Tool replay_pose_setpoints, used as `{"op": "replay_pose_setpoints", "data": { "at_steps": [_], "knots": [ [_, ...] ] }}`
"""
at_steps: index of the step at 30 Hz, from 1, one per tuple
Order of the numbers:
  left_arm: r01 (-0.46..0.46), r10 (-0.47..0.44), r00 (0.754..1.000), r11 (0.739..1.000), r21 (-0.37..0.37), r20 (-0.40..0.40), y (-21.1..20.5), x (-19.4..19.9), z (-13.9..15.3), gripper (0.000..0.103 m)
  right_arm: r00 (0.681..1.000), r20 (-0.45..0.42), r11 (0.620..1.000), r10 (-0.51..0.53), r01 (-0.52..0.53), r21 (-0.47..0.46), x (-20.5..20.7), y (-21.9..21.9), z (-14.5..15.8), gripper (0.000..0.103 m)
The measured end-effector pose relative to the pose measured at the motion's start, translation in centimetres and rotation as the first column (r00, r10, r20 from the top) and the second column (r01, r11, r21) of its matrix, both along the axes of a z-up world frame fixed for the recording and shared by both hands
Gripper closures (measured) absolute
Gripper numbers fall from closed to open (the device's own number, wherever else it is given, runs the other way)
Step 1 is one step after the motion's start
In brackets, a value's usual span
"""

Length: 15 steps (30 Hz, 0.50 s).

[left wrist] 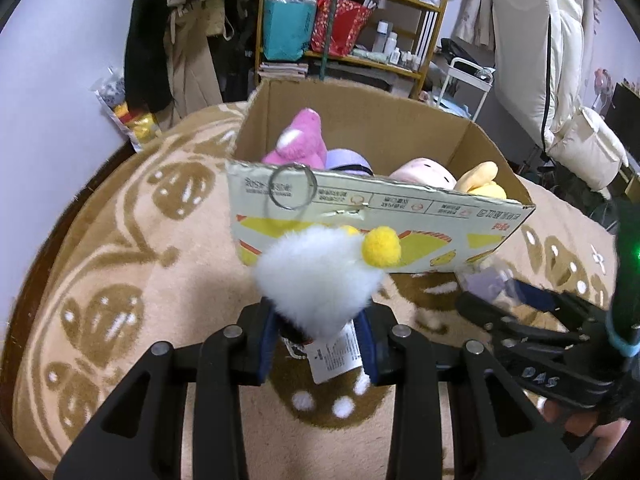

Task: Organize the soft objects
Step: 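Lift both items over the box and release them inside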

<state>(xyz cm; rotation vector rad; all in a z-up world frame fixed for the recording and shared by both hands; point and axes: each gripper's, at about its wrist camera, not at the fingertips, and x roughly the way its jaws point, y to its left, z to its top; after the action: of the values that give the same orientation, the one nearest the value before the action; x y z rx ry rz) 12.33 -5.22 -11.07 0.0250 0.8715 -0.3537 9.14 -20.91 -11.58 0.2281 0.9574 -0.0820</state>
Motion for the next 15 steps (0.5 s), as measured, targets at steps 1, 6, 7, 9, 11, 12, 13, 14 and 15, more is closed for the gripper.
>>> {"op": "replay_pose_setpoints", "data": {
  "at_steps": [1, 6, 7, 9, 11, 12, 13, 14, 15],
  "knots": [
    [-0.009, 0.009, 1.000, 1.000, 0.008, 0.011, 0.2, -0.2, 0.2, 0.070, 1.000, 0.011, 1.000, 0.003, -0.003, 0.006, 0.0, -0.4, 0.2, 0.023],
    [-0.033, 0.033, 0.997, 0.999, -0.007, 0.065, 1.0, -1.1, 1.7, 0.070, 0.995, 0.096, 0.999, 0.003, -0.006, 0.037, -0.9, -1.2, 2.3, 0.023],
    [-0.033, 0.034, 0.996, 0.999, -0.010, 0.079, 1.2, -1.2, 2.1, 0.070, 0.994, 0.114, 0.999, 0.004, -0.009, 0.043, -0.9, -1.4, 3.1, 0.023],
    [-0.044, 0.046, 0.992, 0.999, -0.019, 0.116, 1.4, -1.5, 2.9, 0.070, 0.990, 0.140, 0.999, 0.008, -0.014, 0.045, -0.7, -1.3, 4.7, 0.023],
    [-0.064, 0.068, 0.987, 0.997, -0.030, 0.145, 1.9, -1.6, 3.6, 0.070, 0.986, 0.164, 0.999, 0.015, -0.022, 0.040, -0.7, -1.3, 5.3, 0.023],
    [-0.068, 0.073, 0.986, 0.997, -0.035, 0.153, 2.1, -1.6, 3.9, 0.070, 0.984, 0.175, 0.999, 0.017, -0.024, 0.035, -0.8, -1.4, 5.6, 0.023],
    [-0.071, 0.076, 0.984, 0.997, -0.038, 0.162, 2.3, -1.6, 4.2, 0.070, 0.983, 0.183, 0.999, 0.019, -0.026, 0.034, -0.8, -1.4, 5.9, 0.023],
    [-0.075, 0.081, 0.981, 0.996, -0.040, 0.175, 2.5, -1.6, 4.5, 0.070, 0.981, 0.191, 0.999, 0.019, -0.026, 0.036, -0.8, -1.4, 6.1, 0.023],
    [-0.077, 0.084, 0.980, 0.996, -0.041, 0.181, 2.5, -1.6, 4.8, 0.070, 0.980, 0.198, 0.999, 0.018, -0.026, 0.039, -0.7, -1.5, 6.4, 0.023]
  ]
}}
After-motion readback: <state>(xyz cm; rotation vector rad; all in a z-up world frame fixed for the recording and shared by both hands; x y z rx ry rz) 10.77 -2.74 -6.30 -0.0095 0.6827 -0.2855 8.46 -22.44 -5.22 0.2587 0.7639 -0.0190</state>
